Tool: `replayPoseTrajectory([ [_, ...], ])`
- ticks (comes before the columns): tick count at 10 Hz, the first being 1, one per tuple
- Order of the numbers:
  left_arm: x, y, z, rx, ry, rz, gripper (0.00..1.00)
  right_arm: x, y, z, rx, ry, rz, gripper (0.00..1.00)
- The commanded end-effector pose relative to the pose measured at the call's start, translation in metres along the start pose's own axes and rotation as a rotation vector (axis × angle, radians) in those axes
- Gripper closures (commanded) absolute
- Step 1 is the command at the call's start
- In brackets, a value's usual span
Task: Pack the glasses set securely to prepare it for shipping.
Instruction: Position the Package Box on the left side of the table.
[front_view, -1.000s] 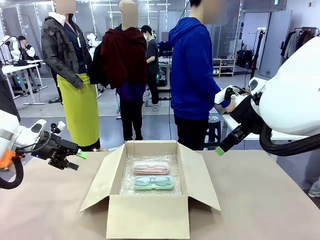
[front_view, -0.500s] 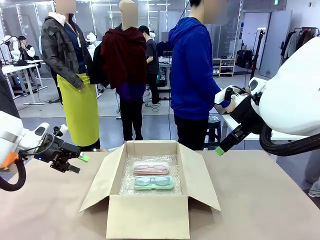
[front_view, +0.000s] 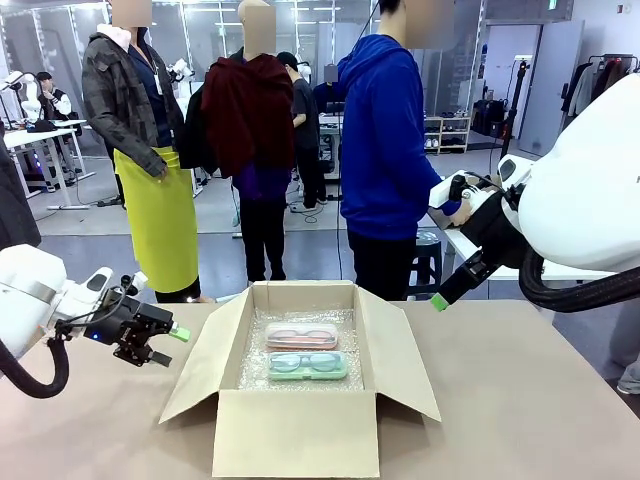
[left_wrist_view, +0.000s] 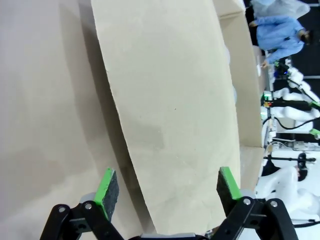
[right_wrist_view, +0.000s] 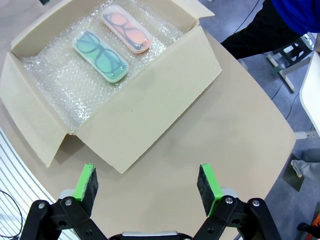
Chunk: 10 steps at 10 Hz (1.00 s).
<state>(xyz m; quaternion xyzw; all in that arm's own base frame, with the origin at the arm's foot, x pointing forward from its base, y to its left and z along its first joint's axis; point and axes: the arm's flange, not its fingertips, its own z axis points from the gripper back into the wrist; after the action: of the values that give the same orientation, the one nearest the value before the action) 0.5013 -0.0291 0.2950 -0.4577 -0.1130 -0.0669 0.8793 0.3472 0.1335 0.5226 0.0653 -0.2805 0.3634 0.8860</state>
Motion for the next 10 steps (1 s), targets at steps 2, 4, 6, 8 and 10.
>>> replayPoseTrajectory([
  [2,0.005,0.002,-0.014,-0.05,-0.009,0.059,0.0,0.001,0.003,-0.001,-0.002,-0.001,-0.013,0.0],
  [4,0.002,0.002,-0.026,-0.059,0.003,0.084,0.0,0.001,0.003,-0.001,-0.002,-0.001,-0.013,0.0],
  [6,0.003,0.005,-0.031,-0.09,0.016,0.114,0.0,0.001,0.003,-0.001,-0.002,-0.001,-0.013,0.0],
  [8,0.003,0.008,-0.028,-0.143,0.025,0.146,0.0,0.001,0.003,-0.001,-0.002,-0.001,-0.013,0.0],
  [10,0.003,0.009,-0.026,-0.178,0.028,0.169,0.0,0.001,0.003,-0.001,-0.002,-0.001,-0.013,0.0],
])
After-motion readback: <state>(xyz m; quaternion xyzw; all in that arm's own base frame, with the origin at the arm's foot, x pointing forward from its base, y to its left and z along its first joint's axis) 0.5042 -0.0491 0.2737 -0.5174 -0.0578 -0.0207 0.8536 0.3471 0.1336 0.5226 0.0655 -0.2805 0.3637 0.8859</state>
